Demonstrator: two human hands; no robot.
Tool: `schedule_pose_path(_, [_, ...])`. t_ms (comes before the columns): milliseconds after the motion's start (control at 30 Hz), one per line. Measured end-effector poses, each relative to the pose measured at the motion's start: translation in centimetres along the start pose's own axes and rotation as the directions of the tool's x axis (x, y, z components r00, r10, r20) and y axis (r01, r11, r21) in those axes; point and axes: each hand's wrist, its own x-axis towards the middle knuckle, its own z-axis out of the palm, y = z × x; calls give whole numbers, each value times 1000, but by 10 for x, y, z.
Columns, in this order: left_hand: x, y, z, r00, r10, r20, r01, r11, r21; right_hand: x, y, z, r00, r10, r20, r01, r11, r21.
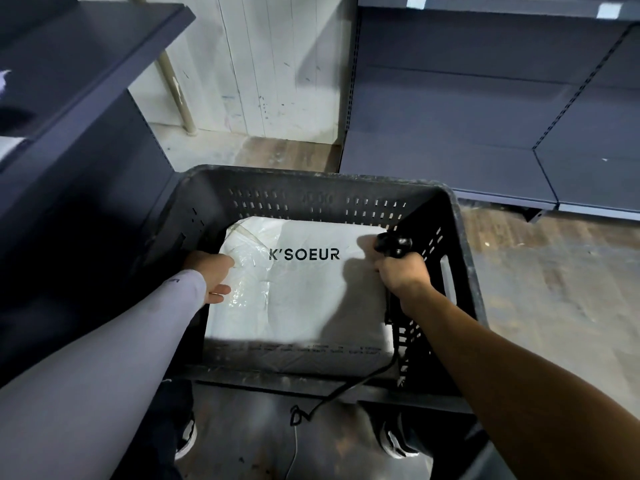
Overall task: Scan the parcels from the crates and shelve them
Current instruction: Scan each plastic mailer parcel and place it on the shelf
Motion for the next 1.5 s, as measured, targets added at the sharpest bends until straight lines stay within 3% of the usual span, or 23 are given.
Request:
schedule_pose_path(533, [-68, 15, -38, 980, 142, -141, -165, 972, -168, -56, -32, -47, 981, -179, -72, 187, 975, 121])
schedule_pose_path(800, [-106, 16, -57, 981, 177, -84, -194, 943, -272, -85, -48, -68, 976, -207, -71, 219, 922, 320])
schedule_pose_path(933, [-125, 16, -76, 983, 175, -56, -181, 871, -457, -103, -60, -80, 990, -137, 14, 104, 814, 572])
schedule_pose_path(1033, [-141, 11, -94, 980, 195, -43, -183, 788, -588, -113, -65, -89, 991, -107, 79, 29, 755, 655])
schedule_pose_path(1367, [-170, -12, -127, 957, 289, 33, -183, 686, -704, -113, -53, -106, 952, -183, 244, -20, 761, 648])
schedule_pose_path(1500, [-166, -26, -132, 935, 351, 44, -196, 619, -760, -106, -44, -113, 923, -216, 317, 9, 839, 545])
